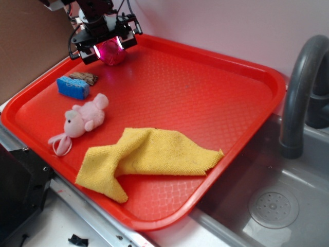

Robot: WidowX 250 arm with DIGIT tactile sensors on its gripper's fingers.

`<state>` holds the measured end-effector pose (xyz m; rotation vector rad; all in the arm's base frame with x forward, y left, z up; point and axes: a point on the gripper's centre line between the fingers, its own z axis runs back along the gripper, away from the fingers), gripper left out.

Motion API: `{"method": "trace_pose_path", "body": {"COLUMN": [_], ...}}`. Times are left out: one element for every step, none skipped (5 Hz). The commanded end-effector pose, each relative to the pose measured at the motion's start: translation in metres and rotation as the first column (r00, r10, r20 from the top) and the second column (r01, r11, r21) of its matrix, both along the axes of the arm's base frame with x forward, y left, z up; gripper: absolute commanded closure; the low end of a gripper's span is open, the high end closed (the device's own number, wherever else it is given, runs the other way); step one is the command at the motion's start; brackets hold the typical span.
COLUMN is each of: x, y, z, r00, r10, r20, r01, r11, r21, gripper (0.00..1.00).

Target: Grab the red paper.

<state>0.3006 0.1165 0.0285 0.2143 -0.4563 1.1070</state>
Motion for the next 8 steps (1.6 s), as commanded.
{"method": "trace_pose_path", "body": {"x": [0.005,0.004,-0.003,-0.018,-0.040,-0.070,-0.092,-0.101], "y": [0.005,0.003,-0.007,-0.033,-0.061,-0.095,-0.108,-0.106], "z": [0.009,0.014,0.053,0.095,0.129,0.156,0.180,0.181], "r00": [0.999,0.999,0.996,0.970,0.915,0.835,0.786,0.789], "r10": [-0.016,-0.010,-0.089,-0.230,-0.393,-0.538,-0.612,-0.603], "r20": [0.031,0.043,-0.017,-0.075,-0.092,-0.116,-0.090,-0.122], "r01": [0.017,0.011,0.088,0.220,0.367,0.490,0.559,0.533], "r11": [1.000,1.000,0.994,0.967,0.905,0.822,0.765,0.769], "r21": [-0.021,-0.025,-0.061,-0.129,-0.213,-0.290,-0.321,-0.353], "gripper": [1.00,1.00,1.00,1.00,1.00,1.00,1.00,1.00]}}
